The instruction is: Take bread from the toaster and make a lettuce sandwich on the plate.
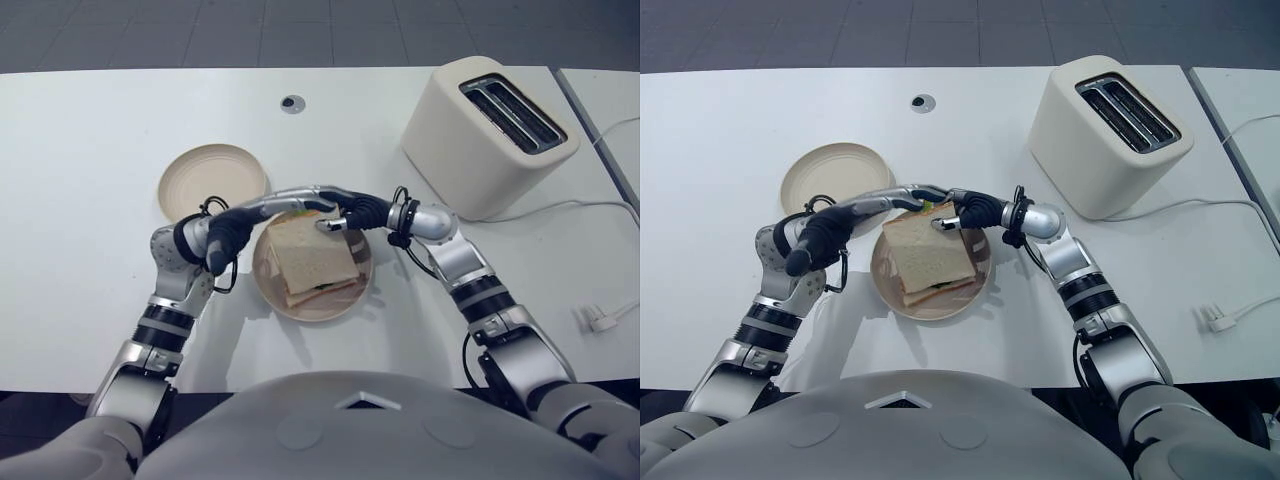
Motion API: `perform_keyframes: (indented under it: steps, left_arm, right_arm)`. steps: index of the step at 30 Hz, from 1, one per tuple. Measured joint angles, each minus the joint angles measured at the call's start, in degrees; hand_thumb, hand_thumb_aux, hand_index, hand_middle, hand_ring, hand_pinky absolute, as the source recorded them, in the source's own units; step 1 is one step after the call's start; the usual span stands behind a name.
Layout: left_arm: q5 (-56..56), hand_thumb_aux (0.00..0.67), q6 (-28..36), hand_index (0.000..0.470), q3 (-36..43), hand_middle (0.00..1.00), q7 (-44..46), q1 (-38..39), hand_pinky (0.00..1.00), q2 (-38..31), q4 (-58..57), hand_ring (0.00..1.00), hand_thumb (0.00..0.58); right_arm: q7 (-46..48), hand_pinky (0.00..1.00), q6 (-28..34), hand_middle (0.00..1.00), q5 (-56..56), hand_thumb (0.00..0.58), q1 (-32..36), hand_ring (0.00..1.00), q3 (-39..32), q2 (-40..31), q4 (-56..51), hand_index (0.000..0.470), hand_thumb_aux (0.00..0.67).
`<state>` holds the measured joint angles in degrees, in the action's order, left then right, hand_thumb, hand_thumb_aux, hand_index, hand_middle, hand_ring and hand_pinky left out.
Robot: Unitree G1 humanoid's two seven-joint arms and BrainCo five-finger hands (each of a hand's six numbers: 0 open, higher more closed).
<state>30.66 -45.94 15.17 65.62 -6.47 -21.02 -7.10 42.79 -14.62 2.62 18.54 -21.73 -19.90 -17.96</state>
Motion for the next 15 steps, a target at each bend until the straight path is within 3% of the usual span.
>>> perform_keyframes:
  steps: [6,13,14,15]
  left_arm:
    - [-13.4,0.0,-2.9,0.0,2.9,0.0,3.6,-0.3,0.0,-1.7,-13.6,0.0,0.0]
    - [-20.7,0.0,-8.3,0.0,5.2,0.0,-0.7,-5.7,0.0,-0.1,-24.0,0.0,0.0]
    - [-22.4,0.0,-9.1,0.0,5.6,0.0,-2.8,-7.2,0.0,0.7,-26.0,0.0,0.0]
    - [-23.7,0.0,-9.7,0.0,6.0,0.0,-4.4,-8.6,0.0,1.4,-27.9,0.0,0.0]
  right_arm:
    - [-2.3,1.0,-3.4,1.0,7.3,0.58,1.6,1.0,-1.1,-0.9,-0.6,0.47,0.67]
    - [-6.2,1.0,-4.5,1.0,13.7,0.58,2.1,1.0,-1.4,-2.7,-1.2,0.47,0.67]
    - [-6.9,0.95,-4.6,0.95,14.6,0.58,2.1,0.95,-1.4,-3.1,-1.3,0.47,0.67]
    - [-7.7,0.87,-4.7,0.87,15.6,0.449,2.1,0.87,-1.3,-3.4,-1.2,0.247,0.352]
